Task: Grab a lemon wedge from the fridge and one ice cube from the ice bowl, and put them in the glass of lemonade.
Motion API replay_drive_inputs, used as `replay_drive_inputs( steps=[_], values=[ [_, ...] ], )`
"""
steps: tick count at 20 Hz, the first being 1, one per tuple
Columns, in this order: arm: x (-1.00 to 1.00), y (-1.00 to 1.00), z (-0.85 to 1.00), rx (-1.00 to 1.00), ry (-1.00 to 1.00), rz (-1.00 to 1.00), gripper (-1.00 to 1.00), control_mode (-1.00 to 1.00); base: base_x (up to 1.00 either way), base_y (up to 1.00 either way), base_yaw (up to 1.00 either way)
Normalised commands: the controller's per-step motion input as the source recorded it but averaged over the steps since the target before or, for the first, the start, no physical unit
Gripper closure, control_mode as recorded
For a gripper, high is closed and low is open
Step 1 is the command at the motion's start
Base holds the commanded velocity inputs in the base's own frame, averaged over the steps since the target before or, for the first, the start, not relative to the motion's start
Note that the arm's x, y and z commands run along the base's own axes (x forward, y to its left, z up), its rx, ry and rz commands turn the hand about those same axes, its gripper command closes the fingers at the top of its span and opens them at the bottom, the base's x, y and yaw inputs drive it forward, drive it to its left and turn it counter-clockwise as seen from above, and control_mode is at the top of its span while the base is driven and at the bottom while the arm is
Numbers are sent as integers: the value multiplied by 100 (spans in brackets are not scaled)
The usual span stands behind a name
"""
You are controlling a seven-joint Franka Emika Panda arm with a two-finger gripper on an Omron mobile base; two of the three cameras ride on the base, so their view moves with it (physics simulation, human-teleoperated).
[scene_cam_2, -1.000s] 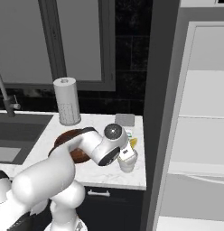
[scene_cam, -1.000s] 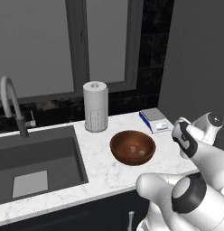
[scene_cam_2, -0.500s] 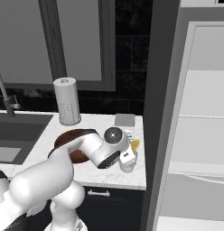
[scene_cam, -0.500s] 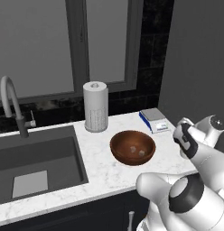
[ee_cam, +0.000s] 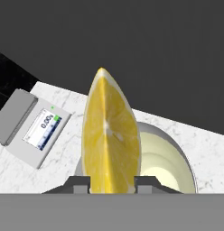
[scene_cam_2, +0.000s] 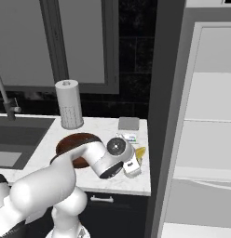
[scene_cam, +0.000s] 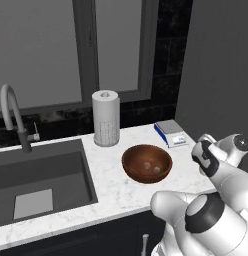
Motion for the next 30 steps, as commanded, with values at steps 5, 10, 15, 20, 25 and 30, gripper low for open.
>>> replay_drive_inputs(
  steps=[5, 10, 15, 20, 25, 30],
  values=[
    [0, 0, 0, 0, 0, 0, 100, -100, 0, 0, 0],
    [0, 0, 0, 0, 0, 0, -100, -100, 0, 0, 0],
    [0, 0, 0, 0, 0, 0, -100, -100, 0, 0, 0],
    [0, 0, 0, 0, 0, 0, -100, -100, 0, 0, 0],
    [0, 5, 26, 0, 0, 0, -100, -100, 0, 0, 0],
    [0, 10, 43, 0, -4, 0, -100, -100, 0, 0, 0]
  ],
)
